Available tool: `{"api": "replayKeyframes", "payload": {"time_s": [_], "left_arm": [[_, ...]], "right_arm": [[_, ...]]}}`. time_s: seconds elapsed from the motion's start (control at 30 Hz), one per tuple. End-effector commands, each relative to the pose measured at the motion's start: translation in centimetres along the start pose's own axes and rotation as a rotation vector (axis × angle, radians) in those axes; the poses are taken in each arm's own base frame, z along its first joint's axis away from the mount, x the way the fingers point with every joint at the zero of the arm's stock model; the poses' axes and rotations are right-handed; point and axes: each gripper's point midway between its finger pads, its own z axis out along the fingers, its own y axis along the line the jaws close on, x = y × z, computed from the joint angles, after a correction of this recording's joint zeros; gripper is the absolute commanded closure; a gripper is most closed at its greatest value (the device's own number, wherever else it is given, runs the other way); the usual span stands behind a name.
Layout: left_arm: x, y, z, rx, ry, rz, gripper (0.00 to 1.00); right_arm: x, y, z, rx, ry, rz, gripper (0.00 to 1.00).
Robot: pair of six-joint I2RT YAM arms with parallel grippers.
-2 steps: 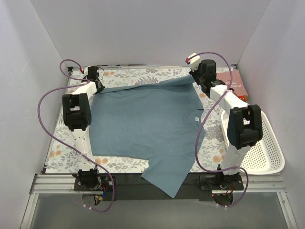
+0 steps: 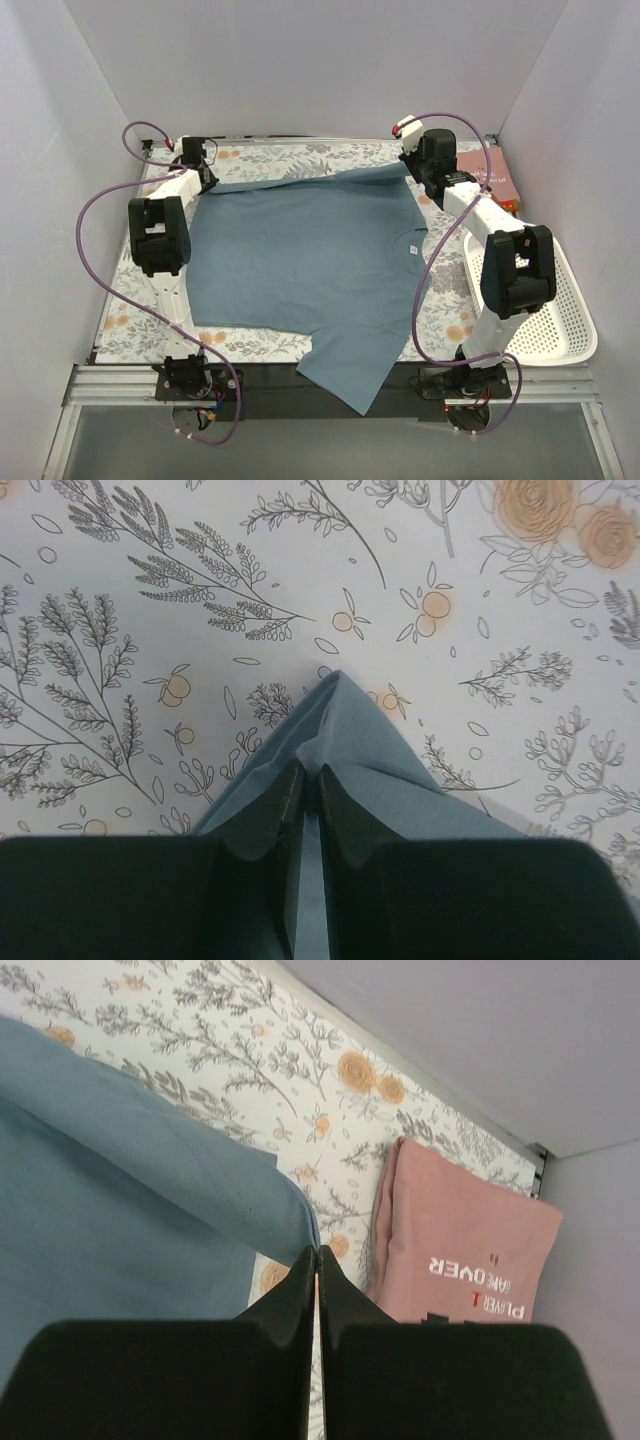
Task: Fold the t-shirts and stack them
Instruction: Fold the tshirt
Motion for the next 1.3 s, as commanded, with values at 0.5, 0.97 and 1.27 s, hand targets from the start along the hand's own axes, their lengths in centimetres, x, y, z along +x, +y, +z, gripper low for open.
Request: {"api": "replayKeyframes", "payload": {"time_s": [0.5,0.97,1.27], "left_arm": [[-3.3,2.0,-10.9,0.027,-0.072,-0.091,0.92],[-1.0,4.7,-10.8,-0.033,-0.029,-0.11,0.92],[-3.0,3.3,-10.5,-0.008,-0.021,-0.114,0.93]], "right_arm": [[3.6,3.7,-9.4,-0.046,0.179,0.199,0.99],[4.9,5.1,-13.8,-0.014,0.246,0.321,0.99],[3.2,4.3,-14.9,-0.018,0.224,0.311,0.99]]}}
